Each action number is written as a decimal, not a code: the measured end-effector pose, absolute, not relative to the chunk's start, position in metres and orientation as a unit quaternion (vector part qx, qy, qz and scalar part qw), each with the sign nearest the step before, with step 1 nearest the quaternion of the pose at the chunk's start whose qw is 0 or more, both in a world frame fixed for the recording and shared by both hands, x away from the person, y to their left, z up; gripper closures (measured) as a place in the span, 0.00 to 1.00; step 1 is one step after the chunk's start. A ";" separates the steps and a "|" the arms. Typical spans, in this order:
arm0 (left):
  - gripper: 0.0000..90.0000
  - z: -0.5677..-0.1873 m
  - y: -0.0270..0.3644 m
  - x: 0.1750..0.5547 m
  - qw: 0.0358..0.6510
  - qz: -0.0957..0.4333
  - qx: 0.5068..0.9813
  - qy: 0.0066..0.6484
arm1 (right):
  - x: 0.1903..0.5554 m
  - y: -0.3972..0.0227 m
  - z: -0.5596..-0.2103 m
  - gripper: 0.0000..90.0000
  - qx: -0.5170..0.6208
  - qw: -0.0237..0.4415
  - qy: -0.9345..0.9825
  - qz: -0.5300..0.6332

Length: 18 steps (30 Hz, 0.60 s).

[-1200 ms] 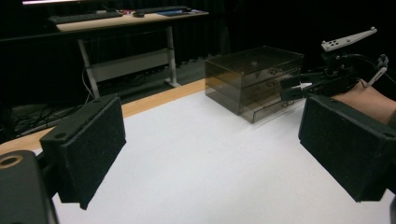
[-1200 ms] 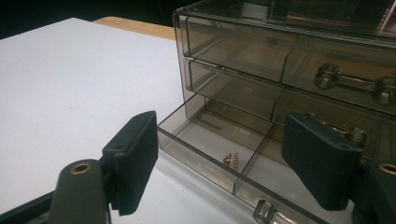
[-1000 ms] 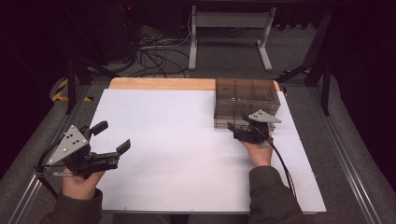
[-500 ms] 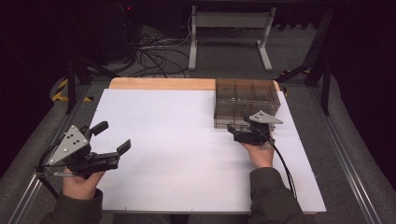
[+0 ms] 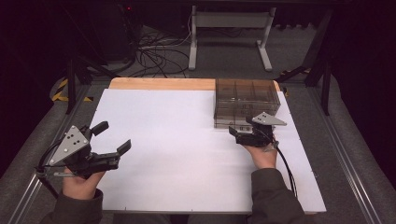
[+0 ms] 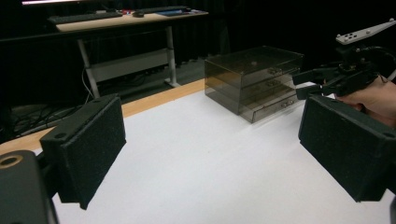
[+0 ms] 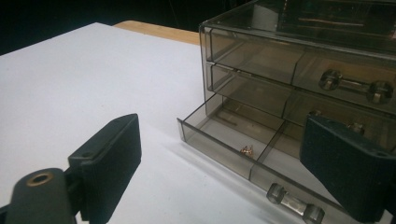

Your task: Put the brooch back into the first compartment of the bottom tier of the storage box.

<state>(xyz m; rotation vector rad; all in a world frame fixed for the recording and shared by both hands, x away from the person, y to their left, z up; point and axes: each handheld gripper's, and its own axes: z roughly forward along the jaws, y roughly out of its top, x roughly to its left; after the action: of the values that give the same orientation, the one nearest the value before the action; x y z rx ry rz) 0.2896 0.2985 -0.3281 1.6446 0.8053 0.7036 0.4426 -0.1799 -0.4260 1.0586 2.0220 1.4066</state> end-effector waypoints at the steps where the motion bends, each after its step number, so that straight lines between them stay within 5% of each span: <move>1: 0.09 -0.328 0.299 0.290 0.557 0.298 0.696 0.341 | 0.442 -0.180 -0.426 0.15 0.383 0.229 0.735 0.510; 18: 0.09 -0.328 0.298 0.290 0.554 0.298 0.699 0.341 | 0.428 -0.185 -0.415 0.10 0.374 0.226 0.731 0.524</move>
<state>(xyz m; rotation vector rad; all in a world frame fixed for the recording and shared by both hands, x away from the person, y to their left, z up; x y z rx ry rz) 0.2898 0.2984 -0.3285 1.6510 0.8065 0.7050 0.4285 -0.1849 -0.4152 1.0314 2.0149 1.4436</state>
